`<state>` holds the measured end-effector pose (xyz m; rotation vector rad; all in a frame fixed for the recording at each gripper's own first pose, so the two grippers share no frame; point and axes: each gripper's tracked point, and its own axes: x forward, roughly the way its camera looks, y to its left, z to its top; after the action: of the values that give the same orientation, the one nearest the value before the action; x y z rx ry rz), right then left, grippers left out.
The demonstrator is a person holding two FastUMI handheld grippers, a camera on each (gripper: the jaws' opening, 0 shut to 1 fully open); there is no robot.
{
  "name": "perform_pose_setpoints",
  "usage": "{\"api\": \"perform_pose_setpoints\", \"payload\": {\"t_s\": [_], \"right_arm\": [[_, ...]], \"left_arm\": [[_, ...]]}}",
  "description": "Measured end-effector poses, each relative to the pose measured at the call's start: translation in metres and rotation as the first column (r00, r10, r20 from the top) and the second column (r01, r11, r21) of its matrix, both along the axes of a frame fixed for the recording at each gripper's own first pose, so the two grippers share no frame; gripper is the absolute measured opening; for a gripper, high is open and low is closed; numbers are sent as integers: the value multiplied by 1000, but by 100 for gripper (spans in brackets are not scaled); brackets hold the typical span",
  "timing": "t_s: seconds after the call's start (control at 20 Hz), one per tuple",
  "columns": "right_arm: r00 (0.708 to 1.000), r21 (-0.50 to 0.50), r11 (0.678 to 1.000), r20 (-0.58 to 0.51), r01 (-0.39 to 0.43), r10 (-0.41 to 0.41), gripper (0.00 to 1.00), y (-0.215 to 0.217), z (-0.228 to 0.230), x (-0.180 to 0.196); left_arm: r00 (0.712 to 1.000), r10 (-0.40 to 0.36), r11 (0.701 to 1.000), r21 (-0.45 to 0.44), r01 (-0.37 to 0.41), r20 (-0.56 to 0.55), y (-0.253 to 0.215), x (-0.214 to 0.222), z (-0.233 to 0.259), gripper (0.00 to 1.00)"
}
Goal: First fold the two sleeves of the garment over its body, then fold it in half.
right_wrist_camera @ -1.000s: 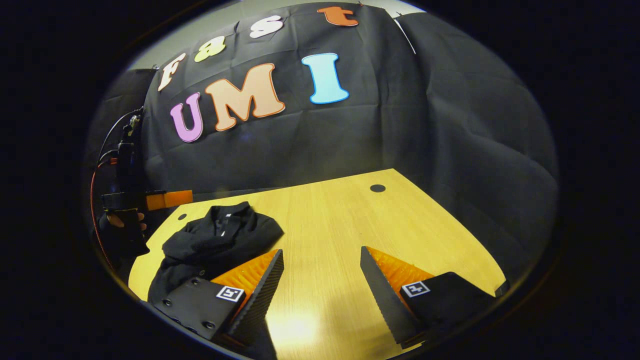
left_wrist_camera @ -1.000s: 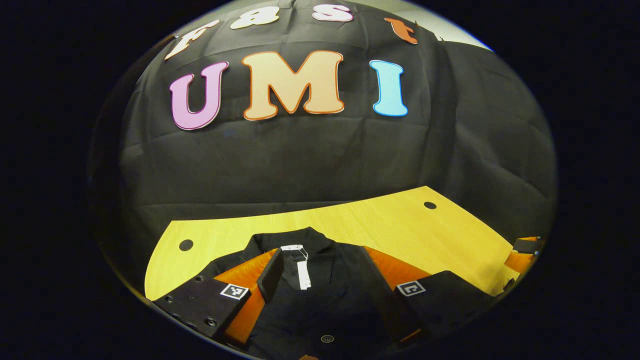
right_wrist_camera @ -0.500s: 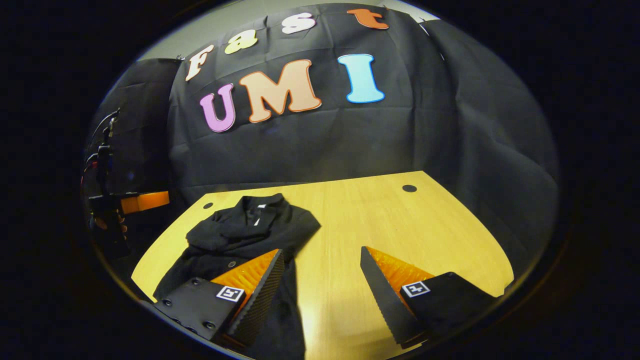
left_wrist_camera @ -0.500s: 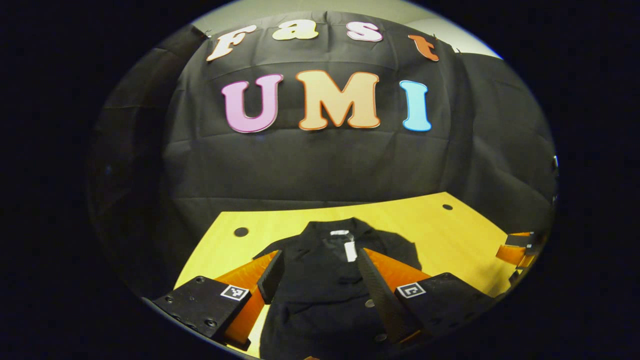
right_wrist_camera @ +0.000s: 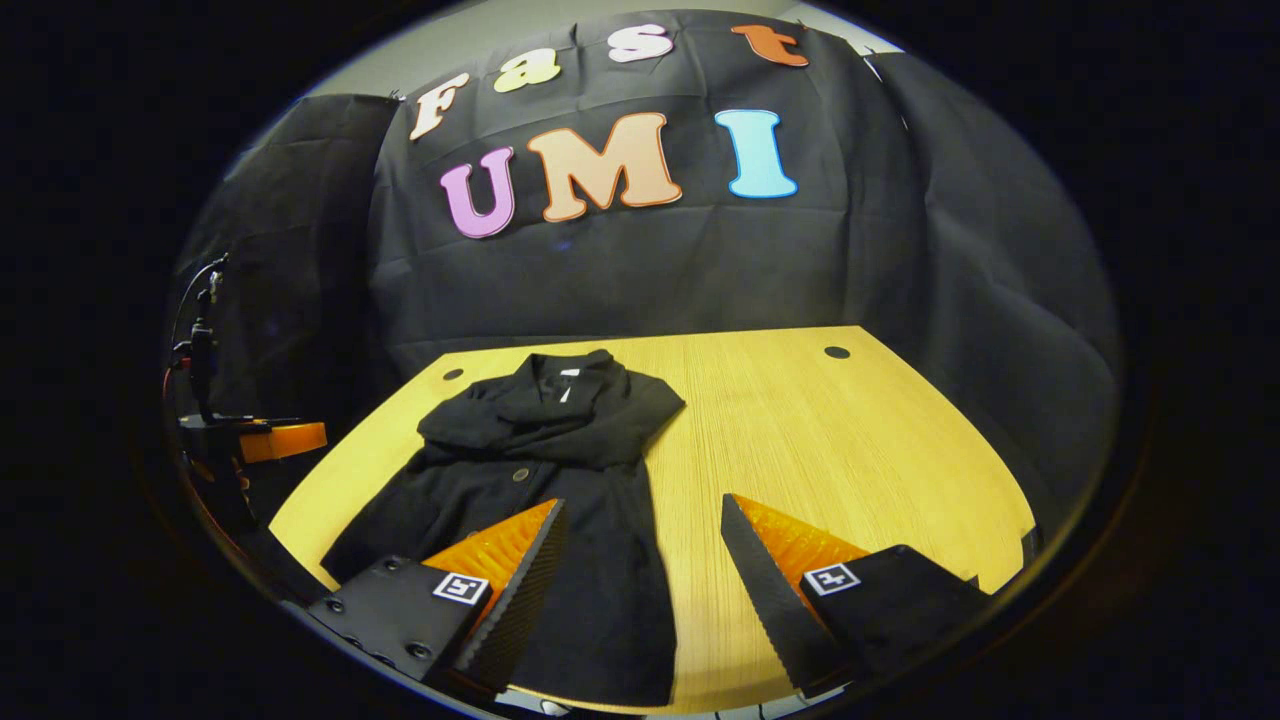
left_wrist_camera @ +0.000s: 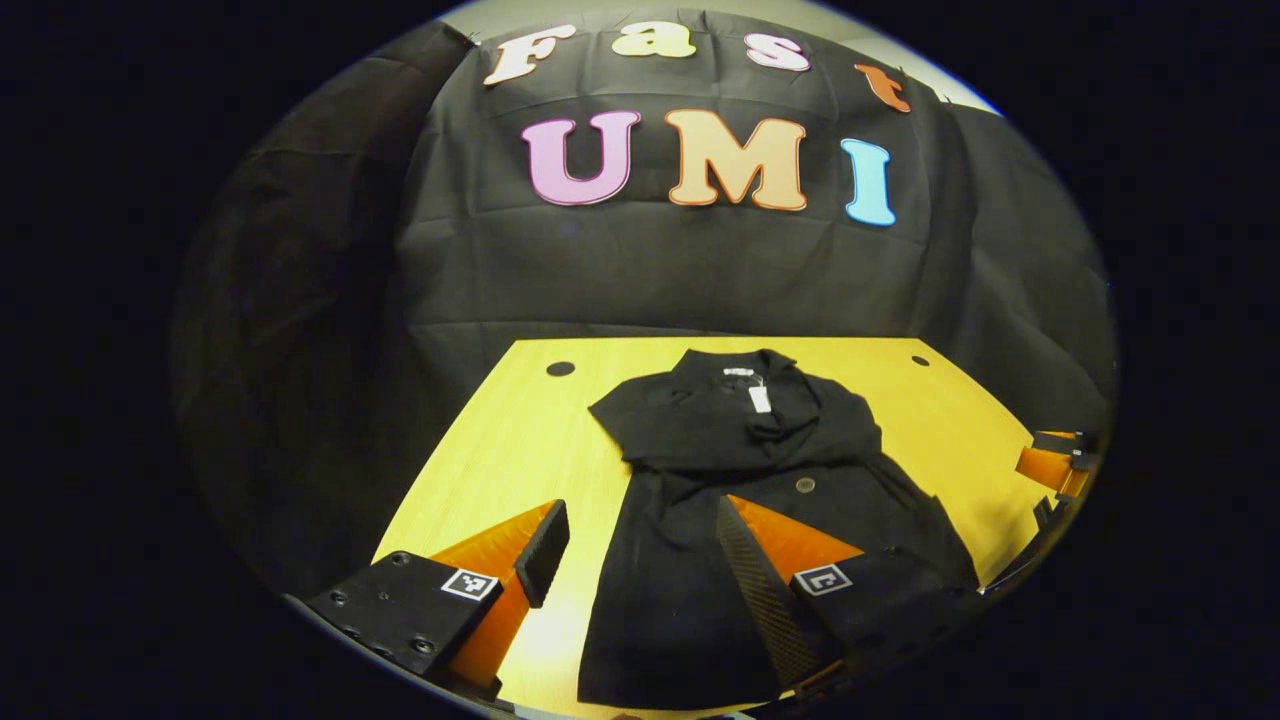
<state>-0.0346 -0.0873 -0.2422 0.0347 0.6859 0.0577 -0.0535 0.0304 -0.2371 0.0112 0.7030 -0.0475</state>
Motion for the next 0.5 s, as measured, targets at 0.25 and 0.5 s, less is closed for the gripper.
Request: {"api": "perform_pose_setpoints", "payload": {"t_s": [0.25,0.5], "right_arm": [[995,-40,999,-93,14,-17,98,2,-36,-48],[983,-80,997,-181,13,-27,98,0,-70,-86]], "left_arm": [[992,25,1000,5,-25,-121,18,-61,-41,92],[972,47,999,16,-45,-228,28,-110,-79,93]]}}
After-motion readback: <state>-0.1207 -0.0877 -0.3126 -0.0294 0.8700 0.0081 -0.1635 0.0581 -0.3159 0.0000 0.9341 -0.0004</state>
